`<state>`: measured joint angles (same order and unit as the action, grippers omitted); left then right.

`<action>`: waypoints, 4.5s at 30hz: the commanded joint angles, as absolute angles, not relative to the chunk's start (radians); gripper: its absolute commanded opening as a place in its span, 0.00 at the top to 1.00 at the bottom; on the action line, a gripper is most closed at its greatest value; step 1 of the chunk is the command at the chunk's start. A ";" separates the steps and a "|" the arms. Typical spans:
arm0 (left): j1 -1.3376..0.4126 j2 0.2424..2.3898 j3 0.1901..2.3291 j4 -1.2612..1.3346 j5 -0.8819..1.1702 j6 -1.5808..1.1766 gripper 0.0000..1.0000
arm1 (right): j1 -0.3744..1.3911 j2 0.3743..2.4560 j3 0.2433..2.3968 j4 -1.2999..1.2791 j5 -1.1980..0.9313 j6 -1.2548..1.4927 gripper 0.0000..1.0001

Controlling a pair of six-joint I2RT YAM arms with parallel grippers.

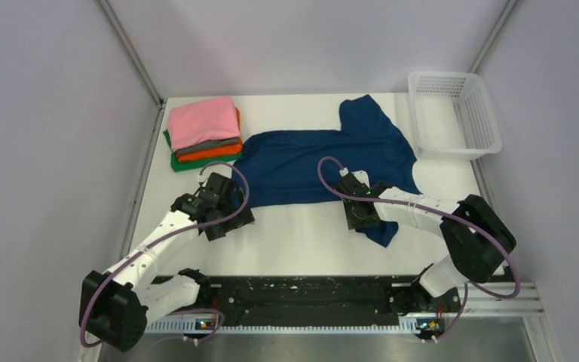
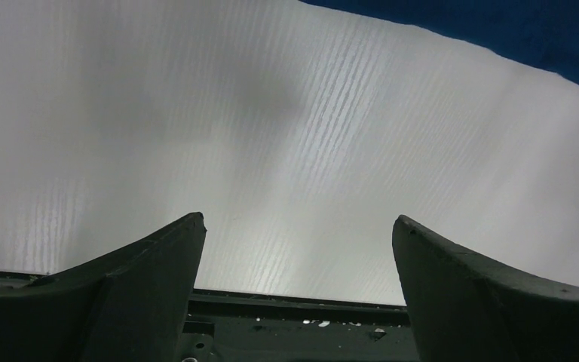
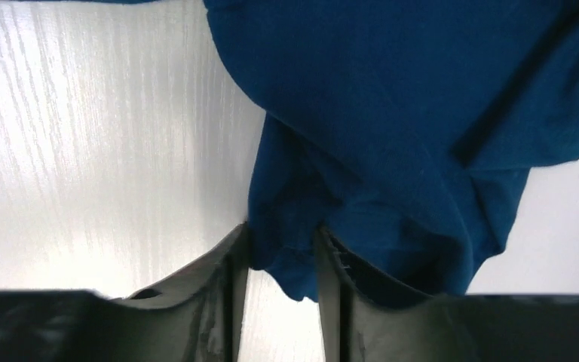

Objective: Fold and stack the t-shirts
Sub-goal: Flatten out the tshirt, then grab the side of the flattened tshirt closest away from the robot with both arms

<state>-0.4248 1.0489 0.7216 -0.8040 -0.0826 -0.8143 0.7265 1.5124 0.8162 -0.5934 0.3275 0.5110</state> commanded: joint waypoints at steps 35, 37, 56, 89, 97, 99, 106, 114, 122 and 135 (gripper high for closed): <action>-0.152 1.100 0.701 -0.749 -0.086 -0.815 0.05 | 0.741 0.886 0.632 -0.817 -0.048 0.814 0.28; -0.129 1.142 0.709 -0.703 -0.065 -0.809 0.10 | 0.741 0.849 0.594 -0.780 -0.087 0.811 0.31; -0.092 1.560 0.843 -0.521 -0.017 -0.890 0.39 | 0.897 1.101 0.616 -0.716 0.149 0.730 0.36; -0.078 1.511 0.909 -0.617 -0.103 -0.874 0.61 | 0.896 1.167 0.735 -0.768 0.145 0.620 0.35; -0.077 1.646 0.932 -0.564 -0.067 -0.877 0.61 | 0.895 1.172 0.719 -0.768 0.136 0.629 0.35; -0.078 1.656 0.928 -0.549 -0.048 -0.876 0.61 | 0.895 1.172 0.713 -0.768 0.131 0.636 0.36; -0.078 1.652 0.948 -0.541 -0.050 -0.864 0.61 | 0.896 1.165 0.718 -0.780 0.139 0.645 0.36; -0.078 1.729 1.012 -0.503 -0.067 -0.847 0.64 | 0.896 1.182 0.736 -0.785 0.164 0.644 0.36; -0.078 1.754 1.001 -0.495 -0.021 -0.819 1.00 | 0.895 1.202 0.708 -0.790 0.154 0.646 0.36; -0.078 1.502 0.788 -0.559 -0.027 -0.819 1.00 | 0.896 1.333 0.614 -0.687 0.064 0.620 0.42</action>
